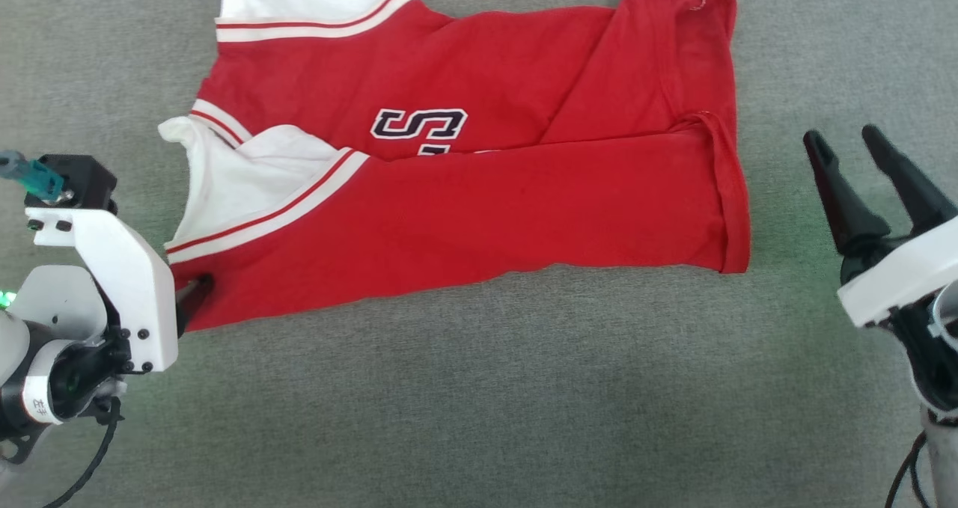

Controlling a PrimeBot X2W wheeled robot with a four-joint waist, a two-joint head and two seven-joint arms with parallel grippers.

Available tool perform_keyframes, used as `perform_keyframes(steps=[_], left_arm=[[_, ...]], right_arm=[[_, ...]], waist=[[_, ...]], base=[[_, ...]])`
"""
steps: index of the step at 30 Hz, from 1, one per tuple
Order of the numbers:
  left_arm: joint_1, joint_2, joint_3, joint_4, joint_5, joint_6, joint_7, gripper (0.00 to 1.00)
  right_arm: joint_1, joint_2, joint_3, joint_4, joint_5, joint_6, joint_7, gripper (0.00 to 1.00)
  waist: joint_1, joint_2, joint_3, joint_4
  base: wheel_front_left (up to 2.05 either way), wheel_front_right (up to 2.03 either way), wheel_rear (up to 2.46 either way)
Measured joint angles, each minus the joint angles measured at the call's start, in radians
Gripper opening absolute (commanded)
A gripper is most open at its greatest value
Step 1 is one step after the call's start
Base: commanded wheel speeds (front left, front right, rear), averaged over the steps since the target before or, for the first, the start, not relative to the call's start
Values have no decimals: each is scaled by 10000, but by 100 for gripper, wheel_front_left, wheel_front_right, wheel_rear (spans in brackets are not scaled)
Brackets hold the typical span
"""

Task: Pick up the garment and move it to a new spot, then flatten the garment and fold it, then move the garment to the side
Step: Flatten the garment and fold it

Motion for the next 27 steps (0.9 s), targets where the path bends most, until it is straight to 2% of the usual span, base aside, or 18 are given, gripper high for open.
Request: perform_keyframes(steps=[10, 11, 12, 13, 19, 27], left_arm=[[191, -405, 82, 1170, -575, -184, 98, 100], [170, -460, 73, 1191, -600, -217, 174, 96], [150, -483, 19, 1187, -589, -341, 221, 24], [123, -520, -17, 1204, -579, -397, 249, 0], [-66, -909, -267, 1292, -466, -681, 328, 0], [-285, -1275, -395, 1348, -232, -800, 320, 0]], right_arm=[[1033, 332, -17, -690, 453, 0, 1475, 100], [1104, 345, 6, -694, 462, 0, 1687, 100], [1162, 366, 35, -706, 462, 0, 1881, 100], [1194, 456, -6, -698, 462, 0, 2079, 100], [1172, 819, -69, -648, 38, 0, 3916, 100], [368, 1103, -107, 215, -984, 4, 5482, 100]], waist=[[0, 1, 66, -235], [0, 1, 57, -213], [0, 1, 49, -192], [0, 1, 43, -165], [0, 0, 23, 120], [0, 1, 95, 402]], base=[[0, 0, 0], [0, 0, 0], [0, 0, 0], [0, 0, 0], [0, 0, 0], [0, 0, 0]])
